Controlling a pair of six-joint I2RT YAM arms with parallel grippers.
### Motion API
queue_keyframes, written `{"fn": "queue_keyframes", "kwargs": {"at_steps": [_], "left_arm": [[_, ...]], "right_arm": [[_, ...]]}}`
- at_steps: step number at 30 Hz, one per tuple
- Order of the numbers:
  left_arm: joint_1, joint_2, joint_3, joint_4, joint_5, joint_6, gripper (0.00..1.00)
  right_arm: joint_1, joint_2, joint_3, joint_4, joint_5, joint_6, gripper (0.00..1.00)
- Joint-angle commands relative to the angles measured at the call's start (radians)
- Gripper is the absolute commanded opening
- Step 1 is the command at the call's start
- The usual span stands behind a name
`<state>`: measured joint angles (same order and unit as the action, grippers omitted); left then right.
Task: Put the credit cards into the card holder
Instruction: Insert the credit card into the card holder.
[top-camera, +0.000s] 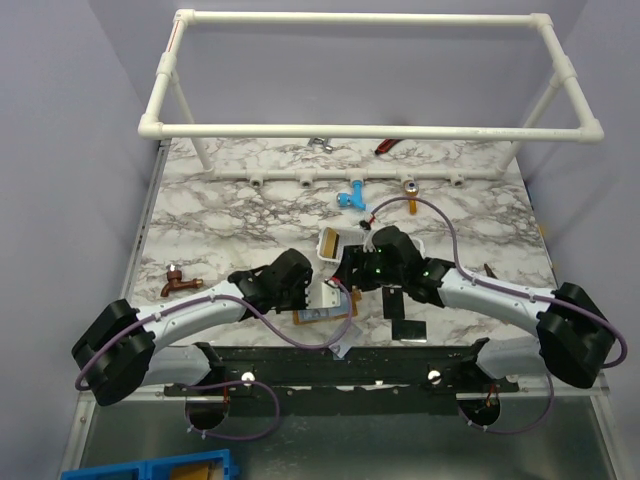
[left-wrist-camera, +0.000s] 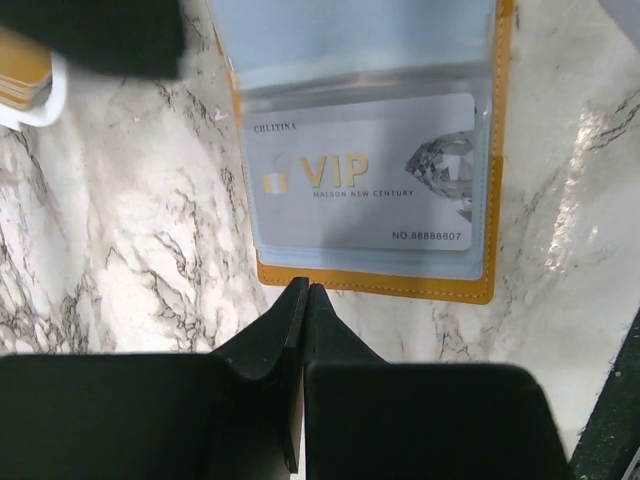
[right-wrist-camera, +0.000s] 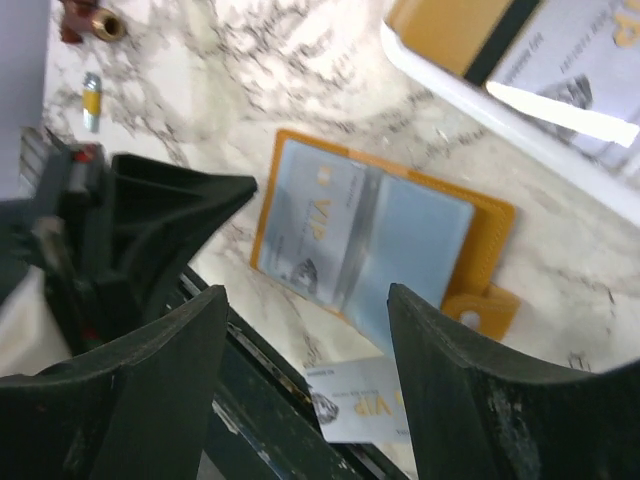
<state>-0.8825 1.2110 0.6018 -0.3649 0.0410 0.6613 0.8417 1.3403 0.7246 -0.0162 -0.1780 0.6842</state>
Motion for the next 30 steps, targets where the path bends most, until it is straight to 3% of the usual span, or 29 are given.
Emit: {"fn": "queue_keyframes", "kwargs": {"at_steps": [1,8,16,30], "left_arm": [[0.027,-0.015,0.044,-0.039,0.126,-0.023,0.0],[0.068,-0.011,0.038,-0.041,0.196,-0.022,0.0],[0.081,0.037,-0.002,0.022,0.205,0.055,0.0],[0.055,0.142,-0.006,0.07,0.106,0.079,0.0]], "right_arm": [[0.001,-0.048,-0.105,-0.067,0.059,0.03,0.7],[-0.006,-0.063,-0.241,0.007,0.056,0.098,0.72],[-0.074,0.022,-0.31,0.286,-0.087,0.136,0.7],[-0.169,0.195,-0.4,0.732,-0.386,0.257,0.47]]}}
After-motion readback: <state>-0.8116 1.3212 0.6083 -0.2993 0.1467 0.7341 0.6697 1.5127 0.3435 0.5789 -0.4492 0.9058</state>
